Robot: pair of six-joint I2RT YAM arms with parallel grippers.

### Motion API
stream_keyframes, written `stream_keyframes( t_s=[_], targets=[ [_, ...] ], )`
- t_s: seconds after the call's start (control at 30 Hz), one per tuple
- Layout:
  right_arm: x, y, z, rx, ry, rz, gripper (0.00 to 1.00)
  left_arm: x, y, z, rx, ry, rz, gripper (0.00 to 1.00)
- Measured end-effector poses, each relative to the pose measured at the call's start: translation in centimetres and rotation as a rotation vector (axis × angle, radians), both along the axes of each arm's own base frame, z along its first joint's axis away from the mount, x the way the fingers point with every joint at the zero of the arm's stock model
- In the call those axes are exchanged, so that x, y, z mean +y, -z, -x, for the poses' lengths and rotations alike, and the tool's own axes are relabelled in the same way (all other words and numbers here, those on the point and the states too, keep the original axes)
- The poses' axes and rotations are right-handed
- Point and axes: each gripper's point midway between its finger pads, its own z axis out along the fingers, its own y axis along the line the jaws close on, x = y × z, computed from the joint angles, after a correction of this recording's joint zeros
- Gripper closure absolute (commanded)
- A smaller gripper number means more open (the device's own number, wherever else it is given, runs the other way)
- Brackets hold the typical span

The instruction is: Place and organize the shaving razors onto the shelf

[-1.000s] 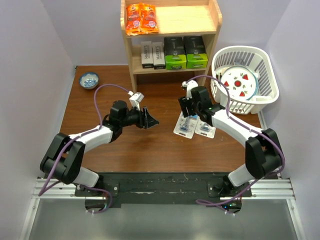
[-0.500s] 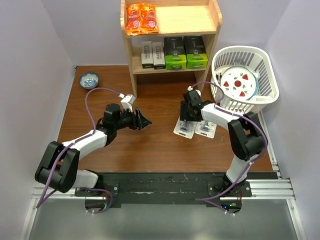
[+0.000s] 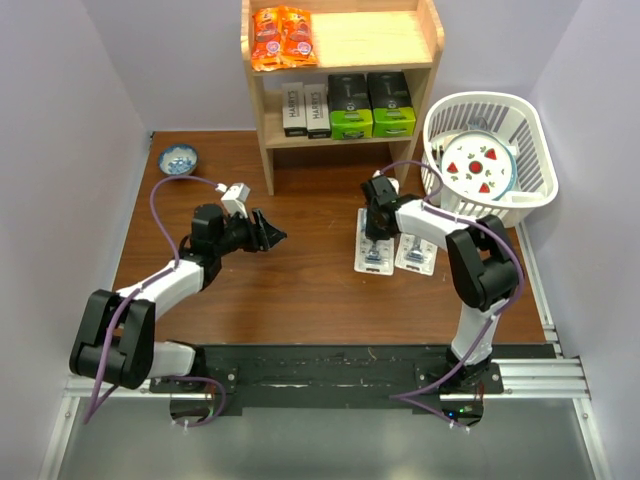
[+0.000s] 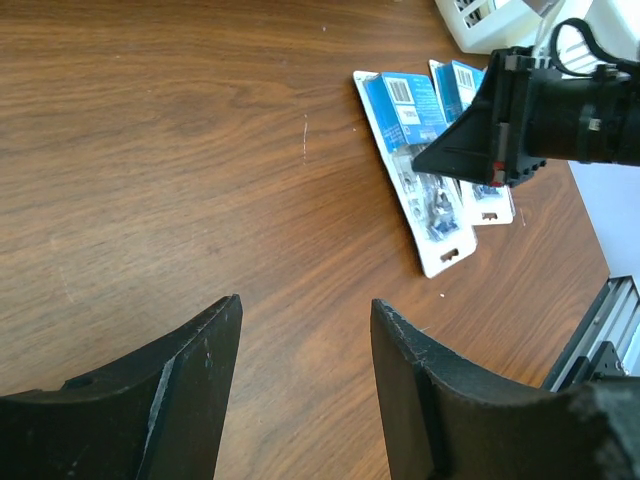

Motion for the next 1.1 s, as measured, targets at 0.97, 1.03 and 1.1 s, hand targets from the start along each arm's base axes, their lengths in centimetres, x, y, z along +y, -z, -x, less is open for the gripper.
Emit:
stream_keyframes(
  t_s=[0.97,1.03,1.1],
  targets=[
    [8.5,-47.5,-4.7,-0.969,-0.44,-0.39,1.0,0.6,-1.5,-1.0,-0.063,-0.007,-0.015,0.41],
    [8.9,-47.8,-6.6,-1.0,-0.417,-0.373,1.0,0.8,-1.8,-1.0,-0.075,-0.011,-0.016,0.41],
    [9.3,-47.4,-8.6,-1.016,-0.393,-0.352,1.0,1.1,-2.2,-0.8,-0.089,-0.015,-0.02,0.41]
  ],
)
